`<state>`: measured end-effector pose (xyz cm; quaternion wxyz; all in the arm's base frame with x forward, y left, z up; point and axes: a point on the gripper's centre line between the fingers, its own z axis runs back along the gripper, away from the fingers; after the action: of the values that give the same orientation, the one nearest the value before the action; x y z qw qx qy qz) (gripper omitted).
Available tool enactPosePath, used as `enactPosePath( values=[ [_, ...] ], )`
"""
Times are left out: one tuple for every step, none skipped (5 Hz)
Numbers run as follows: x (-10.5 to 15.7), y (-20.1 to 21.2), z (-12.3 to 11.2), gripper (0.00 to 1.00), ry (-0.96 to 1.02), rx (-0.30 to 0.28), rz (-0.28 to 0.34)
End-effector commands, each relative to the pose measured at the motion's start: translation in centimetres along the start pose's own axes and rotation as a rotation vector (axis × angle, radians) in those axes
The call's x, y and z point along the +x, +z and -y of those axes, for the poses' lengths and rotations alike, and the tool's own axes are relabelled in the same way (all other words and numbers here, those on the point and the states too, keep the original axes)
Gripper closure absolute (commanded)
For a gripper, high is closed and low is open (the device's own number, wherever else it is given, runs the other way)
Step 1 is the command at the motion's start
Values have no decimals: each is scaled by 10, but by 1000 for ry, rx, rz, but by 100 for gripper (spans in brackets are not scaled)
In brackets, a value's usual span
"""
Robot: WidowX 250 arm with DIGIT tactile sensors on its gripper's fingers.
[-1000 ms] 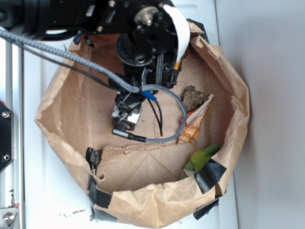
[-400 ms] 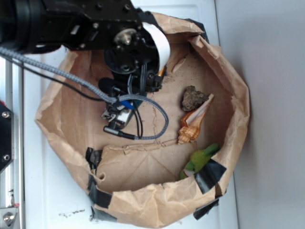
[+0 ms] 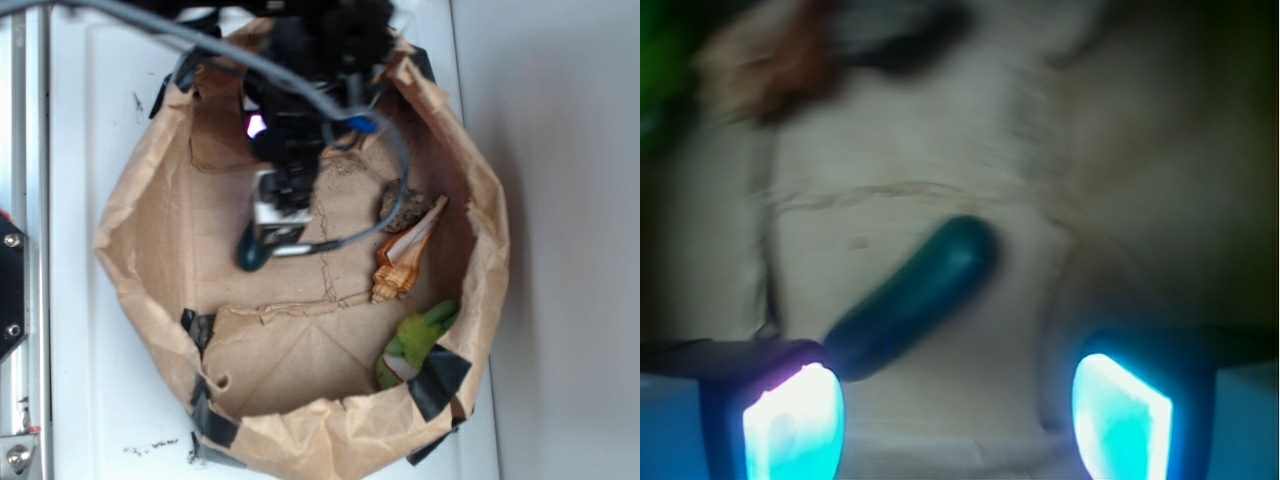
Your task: Grab the plastic pickle.
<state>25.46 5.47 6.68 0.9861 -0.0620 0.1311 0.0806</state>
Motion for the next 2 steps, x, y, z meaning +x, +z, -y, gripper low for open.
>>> enactPosePath(
  values=[
    [6,17,7,0,-14,16,44],
    [0,6,20,0,83,-35,173]
  ],
)
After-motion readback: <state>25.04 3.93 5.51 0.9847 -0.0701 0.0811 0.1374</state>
